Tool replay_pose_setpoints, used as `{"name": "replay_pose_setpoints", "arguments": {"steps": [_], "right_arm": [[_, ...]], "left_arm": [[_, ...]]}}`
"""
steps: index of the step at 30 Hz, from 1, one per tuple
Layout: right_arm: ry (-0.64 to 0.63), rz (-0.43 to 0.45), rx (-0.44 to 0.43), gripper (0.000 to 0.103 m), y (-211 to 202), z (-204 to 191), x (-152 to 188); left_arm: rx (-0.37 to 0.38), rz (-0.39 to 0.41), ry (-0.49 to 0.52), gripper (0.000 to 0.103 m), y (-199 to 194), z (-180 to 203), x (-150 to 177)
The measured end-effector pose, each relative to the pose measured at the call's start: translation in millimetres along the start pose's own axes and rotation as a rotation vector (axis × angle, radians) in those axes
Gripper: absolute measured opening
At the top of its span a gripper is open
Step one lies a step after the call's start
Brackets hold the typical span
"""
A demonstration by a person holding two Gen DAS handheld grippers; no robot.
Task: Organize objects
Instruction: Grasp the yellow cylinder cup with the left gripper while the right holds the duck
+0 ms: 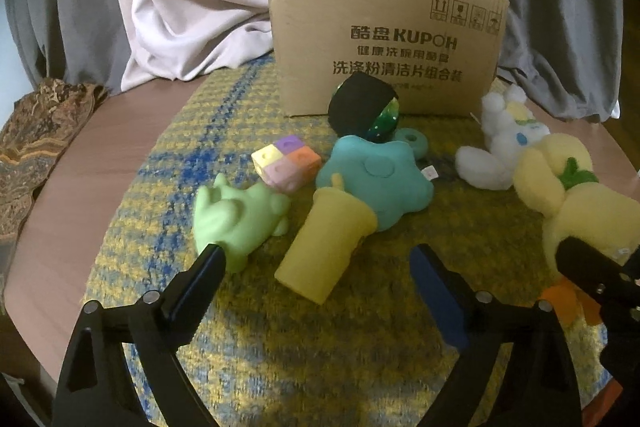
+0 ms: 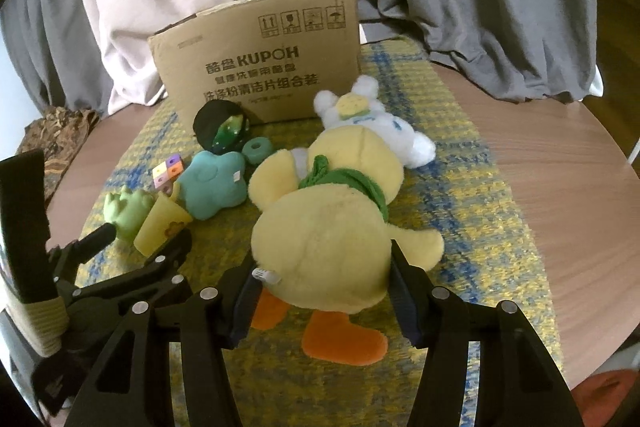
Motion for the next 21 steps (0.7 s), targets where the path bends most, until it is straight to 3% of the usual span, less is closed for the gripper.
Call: {"name": "replay_pose_setpoints", "arguments": {"steps": [1,9,21], "right_arm": [[0.001,0.000,0.002,0.057,-0.1,0.1,-0.1],[0.006,0.005,0.011,0.057,-1.4,1.0,-0.8],[-0.003,0.020,-0.005,0.057,-9.3,-1.9,0.9]], "left_arm": [[0.002,-0.007,0.005,0.079,2.1,0.3,-0.4],[0.021,-0.056,-0.004,0.045,16.4,0.4,3.6],[0.048,-0.013,0.002,0.038,-3.3,6.5,4.9]]}}
Point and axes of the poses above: each gripper's, at about its wrist camera, not at the fingertips, and y roughly the way its jaws point, z to its right, x to its underside, the point moved 1 cm from there along y, roughly the way its jaws point, and after that the axes turned 9 degrees about x, right-handed, at the moved point
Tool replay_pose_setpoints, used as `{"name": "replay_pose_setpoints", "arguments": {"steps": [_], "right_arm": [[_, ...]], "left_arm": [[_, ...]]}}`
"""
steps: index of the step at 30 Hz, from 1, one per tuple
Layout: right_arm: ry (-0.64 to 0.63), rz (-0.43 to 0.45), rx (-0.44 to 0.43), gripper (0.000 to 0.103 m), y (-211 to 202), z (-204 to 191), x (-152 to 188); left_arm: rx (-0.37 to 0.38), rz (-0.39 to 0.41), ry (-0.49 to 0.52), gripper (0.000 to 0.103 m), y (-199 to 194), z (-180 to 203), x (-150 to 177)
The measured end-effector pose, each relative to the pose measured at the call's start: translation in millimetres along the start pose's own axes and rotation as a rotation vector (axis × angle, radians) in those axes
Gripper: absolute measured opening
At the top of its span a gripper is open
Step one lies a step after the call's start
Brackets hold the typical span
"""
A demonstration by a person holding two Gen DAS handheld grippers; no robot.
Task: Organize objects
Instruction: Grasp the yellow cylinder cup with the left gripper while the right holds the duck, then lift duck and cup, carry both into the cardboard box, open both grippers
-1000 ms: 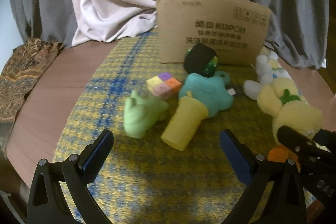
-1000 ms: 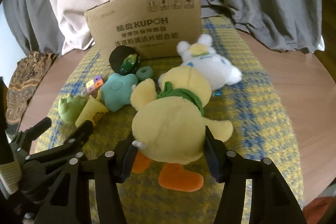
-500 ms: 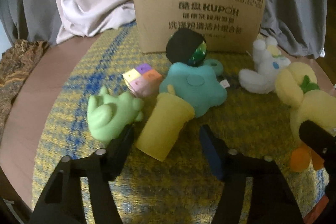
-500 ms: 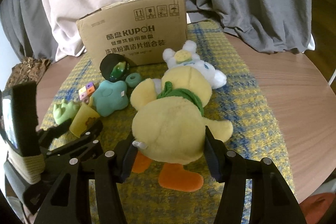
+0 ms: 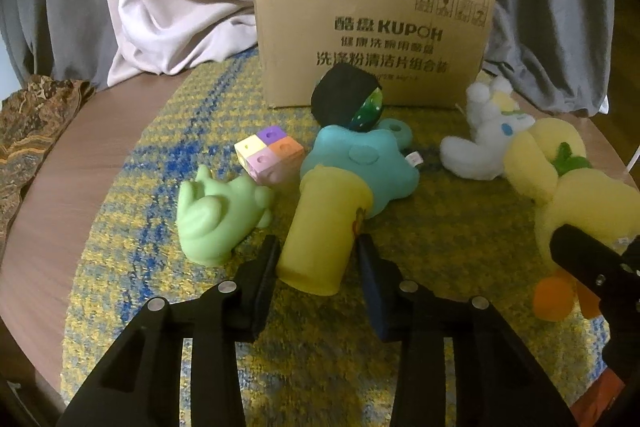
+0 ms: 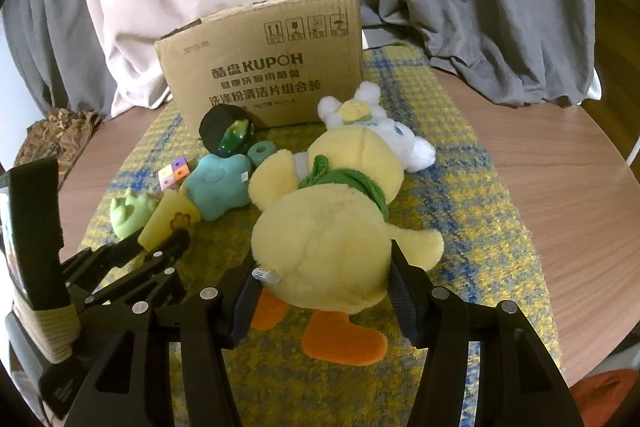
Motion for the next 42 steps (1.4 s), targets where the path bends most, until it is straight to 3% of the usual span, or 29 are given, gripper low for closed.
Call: {"name": "replay_pose_setpoints", "arguments": {"steps": [5,21,42], "right_arm": [[0.002,0.021,-0.010,0.057,-8.1,0.5,-1.4],[-0.005,0.079,-0.025,0.057,-27.5,0.4,-4.6],[-0.004,0.217,-0.038,0.057,-53.1,5.0,-46.8]], "left_arm": [[0.000,0.023,0.006,0.033,-11.5,4.9,-1.7],[-0.005,0.093,0.016,0.033,-43.0,9.7,-6.8],[-0.014,0.209,0.042,0.033,-73.2,19.7,-53.4]]}}
Point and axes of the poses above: each gripper's, at about its wrist camera, not at the fingertips, and y roughly the way its jaws point, z to its right, x to its underside, the point moved 1 cm from there along y, roughly the way its jaws point, and after that the axes turned 9 degrees about x, right-handed, at the moved point
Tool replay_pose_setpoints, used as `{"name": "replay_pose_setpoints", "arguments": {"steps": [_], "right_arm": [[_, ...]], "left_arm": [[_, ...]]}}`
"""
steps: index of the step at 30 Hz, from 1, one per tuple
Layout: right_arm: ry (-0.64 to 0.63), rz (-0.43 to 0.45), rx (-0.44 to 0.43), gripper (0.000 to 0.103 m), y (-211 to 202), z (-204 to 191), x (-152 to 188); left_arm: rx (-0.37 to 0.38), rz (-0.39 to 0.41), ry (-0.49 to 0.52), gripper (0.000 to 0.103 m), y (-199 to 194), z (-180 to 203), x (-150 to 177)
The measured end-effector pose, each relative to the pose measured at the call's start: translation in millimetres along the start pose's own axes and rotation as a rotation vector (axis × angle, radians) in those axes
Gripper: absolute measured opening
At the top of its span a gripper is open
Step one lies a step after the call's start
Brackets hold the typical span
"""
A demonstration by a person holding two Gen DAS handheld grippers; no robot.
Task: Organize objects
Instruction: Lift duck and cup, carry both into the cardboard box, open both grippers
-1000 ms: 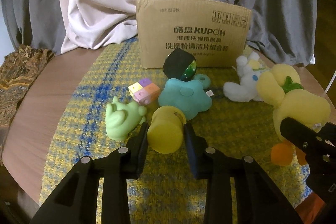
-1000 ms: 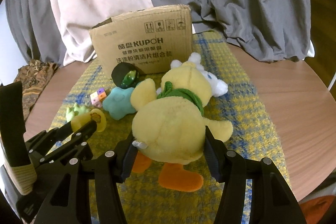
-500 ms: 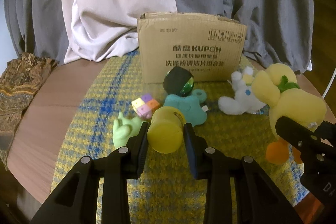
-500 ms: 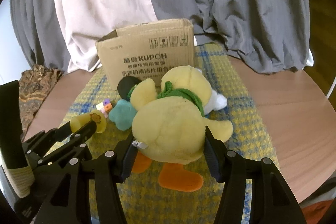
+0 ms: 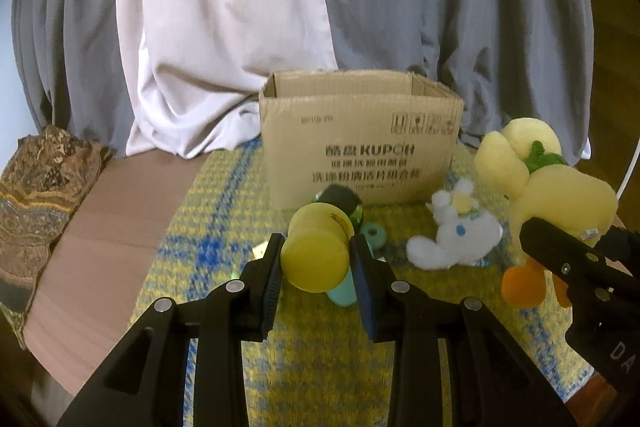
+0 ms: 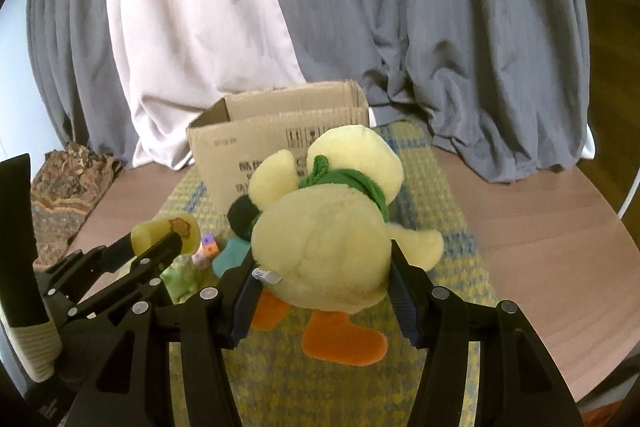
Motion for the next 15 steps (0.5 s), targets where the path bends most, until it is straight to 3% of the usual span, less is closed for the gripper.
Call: {"name": "replay_pose_setpoints", "arguments": {"steps": [15], "right_arm": [[-0.020,0.086,-0.006,0.057,-0.2,-12.2,-53.9]], "left_arm": [[-0.019,0.108,0.016,0.033,1.3,-7.6,-54.4]]}}
Point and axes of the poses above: each gripper's, at about its wrist camera, not at the fingertips, and y roughly the way its jaws point, z to its right, x to its underside, the point moved 1 cm from there along y, roughly the way its jaws point, and after that the axes turned 9 degrees about x, right-handed, at the moved point
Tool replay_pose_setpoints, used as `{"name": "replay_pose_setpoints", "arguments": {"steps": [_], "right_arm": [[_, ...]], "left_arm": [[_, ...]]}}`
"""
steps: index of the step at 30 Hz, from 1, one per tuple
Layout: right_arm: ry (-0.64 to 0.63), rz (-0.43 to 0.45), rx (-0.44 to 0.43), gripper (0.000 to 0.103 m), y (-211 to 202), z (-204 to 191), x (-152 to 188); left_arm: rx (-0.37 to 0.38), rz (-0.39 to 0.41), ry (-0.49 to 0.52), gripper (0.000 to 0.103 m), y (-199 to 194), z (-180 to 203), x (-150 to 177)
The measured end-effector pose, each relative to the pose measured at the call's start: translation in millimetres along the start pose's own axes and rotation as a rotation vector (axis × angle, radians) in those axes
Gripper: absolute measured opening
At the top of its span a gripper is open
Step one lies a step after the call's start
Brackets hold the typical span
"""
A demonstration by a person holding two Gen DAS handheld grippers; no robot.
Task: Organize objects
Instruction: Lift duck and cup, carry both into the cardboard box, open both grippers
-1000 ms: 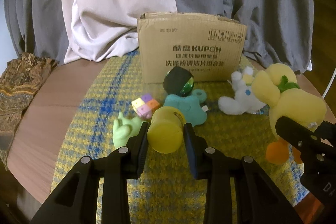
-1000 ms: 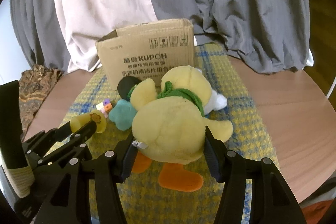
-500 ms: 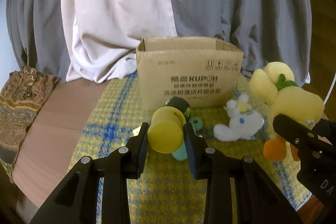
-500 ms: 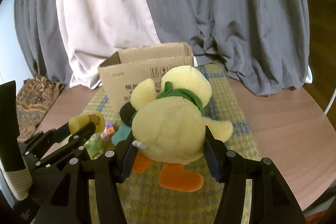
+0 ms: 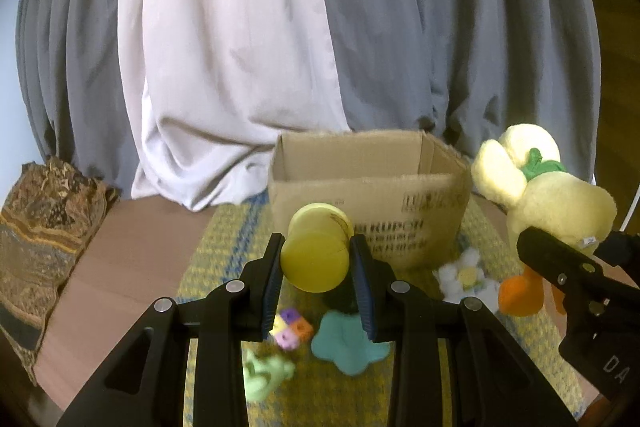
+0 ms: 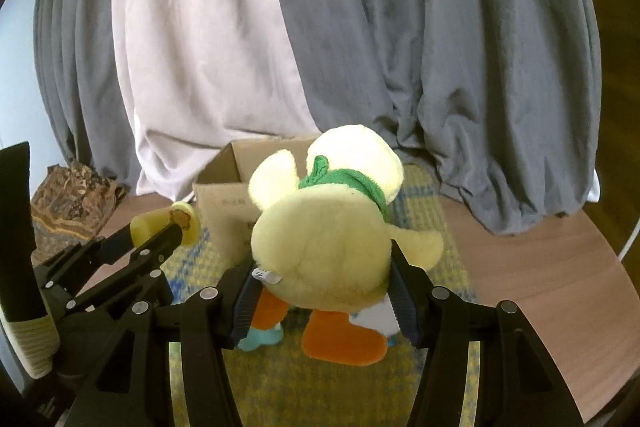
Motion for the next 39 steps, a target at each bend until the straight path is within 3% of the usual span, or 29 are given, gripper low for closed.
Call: {"name": "replay_pose_setpoints", "arguments": {"steps": [18,39], "right_arm": [[0.002,0.046,0.012,0.057,29.0,-5.7,-63.9],[0.000,-0.035,0.042,0.057,94.3,-20.9,-120.3]], "left_arm": [[-0.001,0.110,0.039,0.033,20.1,0.5,-67.6],[0.022,0.034,-0.004,0.033,90.5,-14.1,-102.5]]}}
Point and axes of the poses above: each gripper's, at about its wrist camera, not at the fingertips, and y roughly the way its jaws point, z to its right, x to its underside, the point moved 1 cm from there along y, roughly the way its jaws point, and after that the axes turned 9 degrees about x, right-handed, at the moved point
